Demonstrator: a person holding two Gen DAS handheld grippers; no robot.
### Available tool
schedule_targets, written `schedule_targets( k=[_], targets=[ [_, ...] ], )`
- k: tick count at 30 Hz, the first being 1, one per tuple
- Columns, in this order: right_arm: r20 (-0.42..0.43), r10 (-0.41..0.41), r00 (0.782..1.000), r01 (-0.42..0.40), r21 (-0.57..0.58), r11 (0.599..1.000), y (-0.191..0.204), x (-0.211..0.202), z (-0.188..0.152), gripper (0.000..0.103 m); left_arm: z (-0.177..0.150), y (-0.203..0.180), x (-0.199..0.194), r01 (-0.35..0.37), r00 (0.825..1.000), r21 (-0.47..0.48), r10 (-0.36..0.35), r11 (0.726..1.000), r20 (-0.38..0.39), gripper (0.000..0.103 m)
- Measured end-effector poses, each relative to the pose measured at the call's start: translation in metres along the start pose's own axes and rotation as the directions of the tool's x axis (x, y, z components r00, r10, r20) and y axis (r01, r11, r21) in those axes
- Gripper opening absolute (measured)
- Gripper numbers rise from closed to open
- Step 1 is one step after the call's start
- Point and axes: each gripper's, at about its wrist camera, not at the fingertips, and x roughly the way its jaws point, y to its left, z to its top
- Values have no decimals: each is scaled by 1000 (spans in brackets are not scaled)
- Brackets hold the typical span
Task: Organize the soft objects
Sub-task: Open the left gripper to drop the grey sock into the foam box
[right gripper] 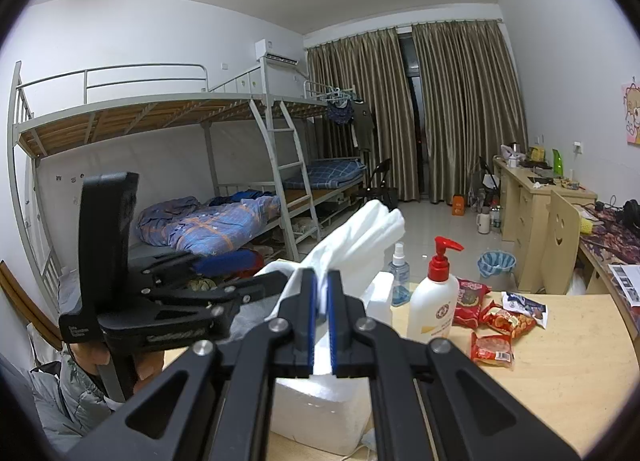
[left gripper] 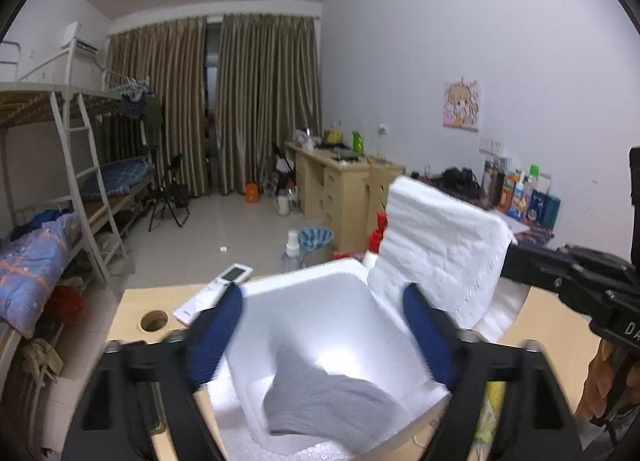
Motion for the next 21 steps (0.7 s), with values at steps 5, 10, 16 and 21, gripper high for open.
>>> schedule_targets(
  k=[5, 10, 16, 21],
  targets=[
    [1, -2, 1000, 2, 1, 1000, -2, 0, 0, 7, 1, -1, -6, -48, 999, 13, 48, 999, 25, 96],
    [-1, 2, 1000, -2, -1, 1000, -1, 0, 0, 7, -1, 4, -15, -86, 995, -3, 86, 996, 46, 97],
    [-8, 18, 1000, -18, -14, 1000, 6, 4, 0, 7, -3, 10, -30, -147, 986, -11, 148, 989, 72, 98],
    [-17, 39, 999, -39, -22, 999, 13, 12, 0, 7, -7, 23, -47, -178, 980, -34, 180, 984, 87, 102]
  ],
)
